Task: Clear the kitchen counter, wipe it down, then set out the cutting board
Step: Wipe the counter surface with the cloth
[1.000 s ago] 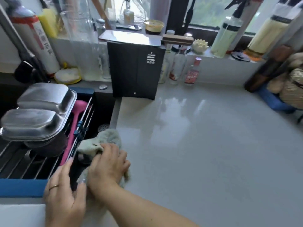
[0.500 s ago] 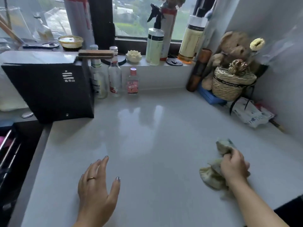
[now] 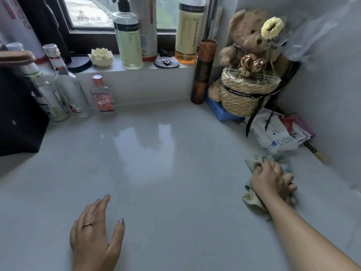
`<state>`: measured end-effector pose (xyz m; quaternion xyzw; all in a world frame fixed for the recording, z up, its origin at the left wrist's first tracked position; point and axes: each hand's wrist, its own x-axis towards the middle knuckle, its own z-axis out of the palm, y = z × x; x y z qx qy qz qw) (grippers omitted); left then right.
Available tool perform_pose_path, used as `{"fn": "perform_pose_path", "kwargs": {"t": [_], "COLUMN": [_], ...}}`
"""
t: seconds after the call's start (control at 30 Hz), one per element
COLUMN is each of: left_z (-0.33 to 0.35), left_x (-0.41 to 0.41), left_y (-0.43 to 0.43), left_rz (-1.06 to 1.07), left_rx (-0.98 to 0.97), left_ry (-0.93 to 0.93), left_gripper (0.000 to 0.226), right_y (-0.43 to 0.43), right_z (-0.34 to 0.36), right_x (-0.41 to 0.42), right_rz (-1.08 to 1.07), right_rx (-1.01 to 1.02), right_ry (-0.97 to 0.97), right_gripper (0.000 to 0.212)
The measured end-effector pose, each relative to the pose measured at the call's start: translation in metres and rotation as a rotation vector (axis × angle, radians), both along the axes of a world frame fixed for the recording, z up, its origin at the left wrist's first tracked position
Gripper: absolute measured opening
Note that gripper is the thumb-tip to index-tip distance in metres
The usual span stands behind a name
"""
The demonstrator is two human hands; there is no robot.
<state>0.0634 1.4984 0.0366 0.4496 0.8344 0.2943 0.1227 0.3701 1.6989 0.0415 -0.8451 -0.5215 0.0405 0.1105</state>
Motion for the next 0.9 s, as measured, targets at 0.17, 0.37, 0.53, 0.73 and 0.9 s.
{"fn": "perform_pose_path", "kwargs": {"t": [0.17,0.37,0.53,0.73,0.9], "left_z": [0.0,0.0,0.0,0.001,0.016], "left_x": [-0.006,-0.03,-0.05,-0.058,-0.073], "left_y": [-0.004,-0.026,-0.047,-0.059,-0.066], "left_rz": [0.098,0.229,0.309,0.317,0.299], "left_rx": [-0.011,0.007,0.025,0.031,0.021], "left_ry": [0.023,0.039,0.073,0.129,0.181], "left_gripper": [0.081,0.079,0.074,0.071,0.068], "right_y": [0.012,0.04,0.068,0.046,0.015], "right_z": [-0.011,-0.012,-0.009,-0.01,-0.011], "right_x": [-0.083,-0.153,-0.175,-0.259,-0.352], "right_rz": [0.211,0.359,0.409,0.67,0.885], "right_rx": [0.016,0.022,-0.018,-0.003,-0.024], "right_ry": [0.009,-0.009,-0.041,0.017,0.056], "right_gripper": [0.041,0.038,0.042,0.041,0.043]}}
